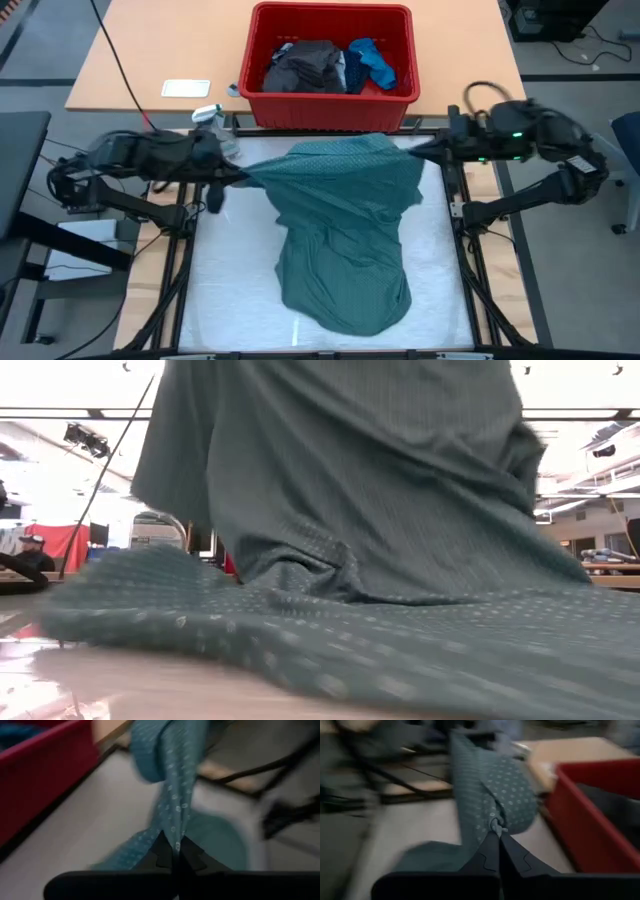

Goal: Fold laundry
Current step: Fold the green shirt

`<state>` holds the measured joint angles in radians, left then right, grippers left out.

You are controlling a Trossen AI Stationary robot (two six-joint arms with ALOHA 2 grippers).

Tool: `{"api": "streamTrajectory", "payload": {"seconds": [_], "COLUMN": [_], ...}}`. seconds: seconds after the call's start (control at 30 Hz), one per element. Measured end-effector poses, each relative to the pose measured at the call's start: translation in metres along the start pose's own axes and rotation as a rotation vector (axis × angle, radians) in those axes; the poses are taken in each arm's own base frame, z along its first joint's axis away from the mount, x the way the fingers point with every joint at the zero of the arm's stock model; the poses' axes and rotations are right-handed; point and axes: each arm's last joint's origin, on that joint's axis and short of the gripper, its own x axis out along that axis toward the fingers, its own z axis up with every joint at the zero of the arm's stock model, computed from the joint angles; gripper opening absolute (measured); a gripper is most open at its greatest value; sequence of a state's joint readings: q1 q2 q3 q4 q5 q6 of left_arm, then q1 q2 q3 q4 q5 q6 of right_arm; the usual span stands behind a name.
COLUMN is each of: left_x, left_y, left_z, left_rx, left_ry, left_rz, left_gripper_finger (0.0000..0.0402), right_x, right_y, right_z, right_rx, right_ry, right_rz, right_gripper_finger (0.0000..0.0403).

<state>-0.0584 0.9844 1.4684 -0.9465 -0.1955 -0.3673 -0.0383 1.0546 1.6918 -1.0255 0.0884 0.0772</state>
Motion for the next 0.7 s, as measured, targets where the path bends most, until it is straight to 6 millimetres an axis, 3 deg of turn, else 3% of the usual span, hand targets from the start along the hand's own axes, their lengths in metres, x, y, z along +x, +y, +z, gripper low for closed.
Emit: {"api": "streamTrajectory", "payload": {"seconds": [0.13,0.27,0.43,0.6,0.7], "left_x": [-0.012,-0.011,-0.004,-0.002,-0.008], "left_y": [-0.032,-0.081,-0.136,-0.182,-0.206], "left_z": [0.012,0.018,0.025,0.031,0.035], "left_rx": [-0.015,0.060,0.103,0.127,0.133], "left_ry": [-0.059,-0.097,-0.134,-0.141,-0.170], "left_rz": [-0.230,-0.462,-0.464,-0.431,-0.443], "left_gripper_finger": [0.0000,0.0000,0.0000,0.0000,0.0000], "right_x": [-0.028,-0.053,-0.069,-0.079,-0.088], "right_y": [0.014,0.025,0.030,0.040,0.046], "right_z": [0.015,0.027,0.032,0.039,0.048], "right_rx": [0.060,0.070,0.079,0.053,0.001], "right_ry": [-0.048,-0.100,-0.120,-0.158,-0.275], "right_rz": [0.283,0.606,0.732,0.973,1.105], "right_gripper_finger": [0.0001,0.0000,0.0000,0.0000,0.0000]}}
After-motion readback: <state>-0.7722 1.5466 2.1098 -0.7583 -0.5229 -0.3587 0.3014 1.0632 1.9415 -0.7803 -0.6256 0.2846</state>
